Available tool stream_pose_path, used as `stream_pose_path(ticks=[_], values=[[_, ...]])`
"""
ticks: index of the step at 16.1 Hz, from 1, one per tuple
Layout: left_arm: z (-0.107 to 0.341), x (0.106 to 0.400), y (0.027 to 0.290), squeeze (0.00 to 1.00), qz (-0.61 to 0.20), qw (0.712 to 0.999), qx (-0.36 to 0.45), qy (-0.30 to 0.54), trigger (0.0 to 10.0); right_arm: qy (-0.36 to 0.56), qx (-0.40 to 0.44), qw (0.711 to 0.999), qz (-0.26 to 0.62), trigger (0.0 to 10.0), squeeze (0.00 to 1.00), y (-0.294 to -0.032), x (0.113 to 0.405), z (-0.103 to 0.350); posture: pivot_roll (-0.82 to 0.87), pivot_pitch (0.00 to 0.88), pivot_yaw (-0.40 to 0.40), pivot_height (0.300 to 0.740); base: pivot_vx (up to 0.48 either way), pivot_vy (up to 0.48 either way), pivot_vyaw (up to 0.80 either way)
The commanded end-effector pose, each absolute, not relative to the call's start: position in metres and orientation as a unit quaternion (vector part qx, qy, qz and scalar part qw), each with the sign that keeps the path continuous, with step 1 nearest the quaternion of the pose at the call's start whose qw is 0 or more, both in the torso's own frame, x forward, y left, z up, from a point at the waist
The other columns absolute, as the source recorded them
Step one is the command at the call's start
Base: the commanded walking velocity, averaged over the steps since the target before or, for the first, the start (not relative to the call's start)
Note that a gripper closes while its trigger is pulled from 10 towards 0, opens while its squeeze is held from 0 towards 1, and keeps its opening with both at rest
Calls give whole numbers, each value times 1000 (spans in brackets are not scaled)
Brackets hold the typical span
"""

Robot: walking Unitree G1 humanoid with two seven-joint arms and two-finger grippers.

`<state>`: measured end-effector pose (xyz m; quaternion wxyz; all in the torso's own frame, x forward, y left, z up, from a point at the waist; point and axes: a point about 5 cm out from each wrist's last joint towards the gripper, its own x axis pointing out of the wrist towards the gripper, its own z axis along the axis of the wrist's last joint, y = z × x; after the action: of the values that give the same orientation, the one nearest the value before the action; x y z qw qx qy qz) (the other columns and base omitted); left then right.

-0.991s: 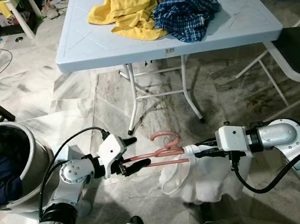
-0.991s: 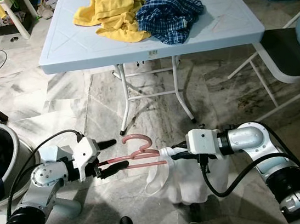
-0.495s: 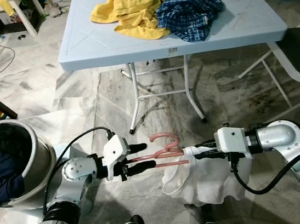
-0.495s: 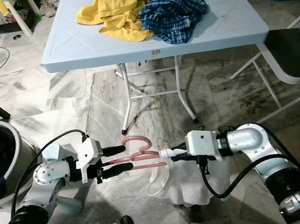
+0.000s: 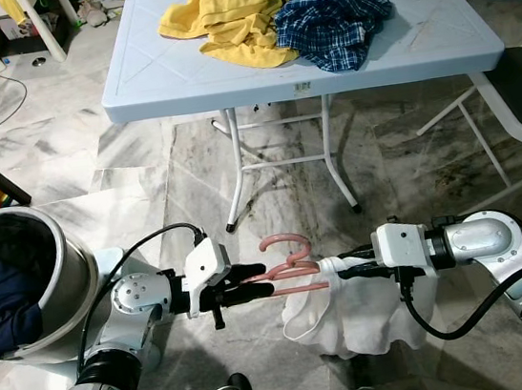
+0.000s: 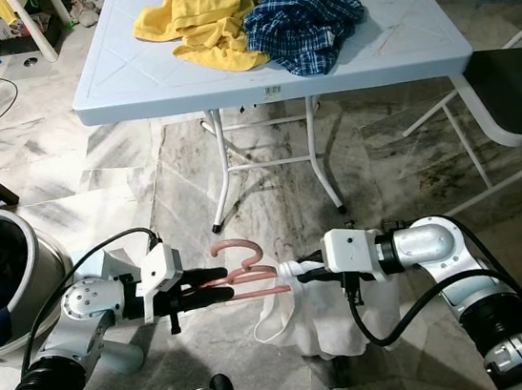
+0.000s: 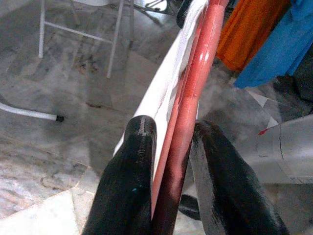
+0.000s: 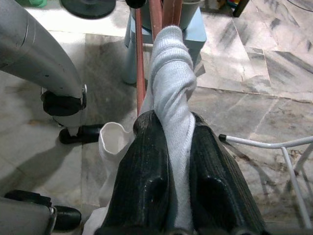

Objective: Hang hanger

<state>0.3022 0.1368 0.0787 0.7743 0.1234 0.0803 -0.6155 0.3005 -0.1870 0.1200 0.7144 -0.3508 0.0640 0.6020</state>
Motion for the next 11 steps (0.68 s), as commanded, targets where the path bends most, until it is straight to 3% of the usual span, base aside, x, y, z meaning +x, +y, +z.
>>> stream_pose_path(ticks=[1,6,11], values=[[72,297,139,0,-623,766,124,101,0,48,-355,713,602,10000,0,-185,301,125,-46,209,51,740,0,0,0],[68,293,136,0,-637,752,115,122,0,45,-358,716,598,10000,0,-186,302,126,-49,212,52,740,0,0,0],[68,294,134,0,-633,757,104,121,0,43,-357,718,596,10000,0,-185,301,124,-51,212,50,740,0,0,0]])
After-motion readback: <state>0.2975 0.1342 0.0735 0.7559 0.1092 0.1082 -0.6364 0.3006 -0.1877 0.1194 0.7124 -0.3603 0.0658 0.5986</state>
